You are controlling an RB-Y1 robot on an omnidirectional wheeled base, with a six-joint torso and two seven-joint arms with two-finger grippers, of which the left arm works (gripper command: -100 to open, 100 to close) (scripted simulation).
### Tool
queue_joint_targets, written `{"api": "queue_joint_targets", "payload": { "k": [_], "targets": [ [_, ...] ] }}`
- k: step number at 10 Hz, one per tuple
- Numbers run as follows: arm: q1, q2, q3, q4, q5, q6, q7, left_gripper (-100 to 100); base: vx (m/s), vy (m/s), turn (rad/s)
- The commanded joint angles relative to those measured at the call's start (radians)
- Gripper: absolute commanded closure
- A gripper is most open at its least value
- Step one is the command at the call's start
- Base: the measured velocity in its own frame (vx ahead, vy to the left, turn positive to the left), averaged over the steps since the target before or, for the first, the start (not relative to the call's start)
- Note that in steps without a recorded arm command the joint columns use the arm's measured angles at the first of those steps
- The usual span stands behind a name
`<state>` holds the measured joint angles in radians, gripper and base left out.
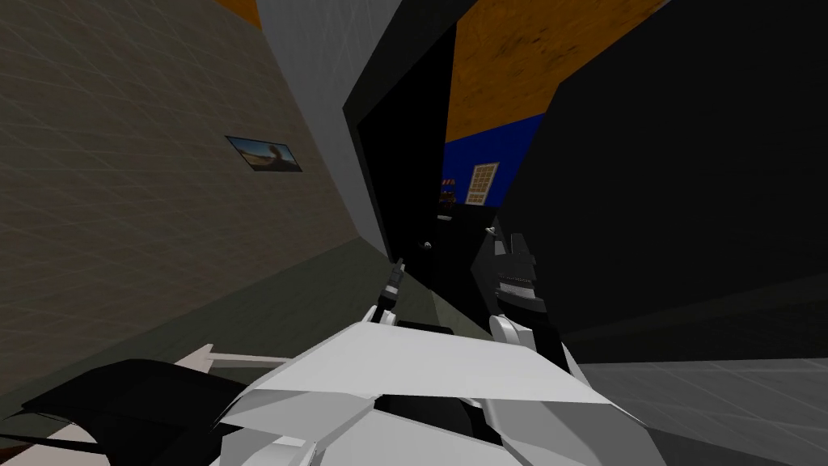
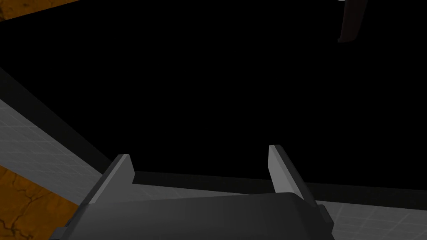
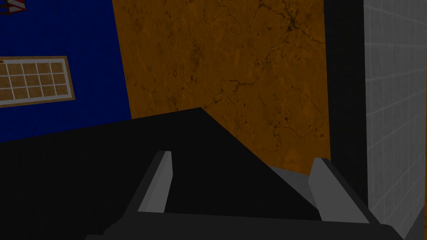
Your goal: Push the door open
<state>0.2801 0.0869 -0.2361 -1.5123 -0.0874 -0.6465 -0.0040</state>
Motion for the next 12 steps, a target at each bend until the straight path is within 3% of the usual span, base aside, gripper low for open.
{"api": "queue_joint_targets", "payload": {
  "k": [1, 12],
  "targets": [
    [-0.013, 0.001, -0.010, 0.045, 0.002, -0.008, 0.006, -100, 0.096, 0.057, -0.105],
    [-0.074, -0.011, -0.070, 0.278, 0.005, -0.044, 0.031, -100, 0.080, 0.045, -0.074]
  ]
}}
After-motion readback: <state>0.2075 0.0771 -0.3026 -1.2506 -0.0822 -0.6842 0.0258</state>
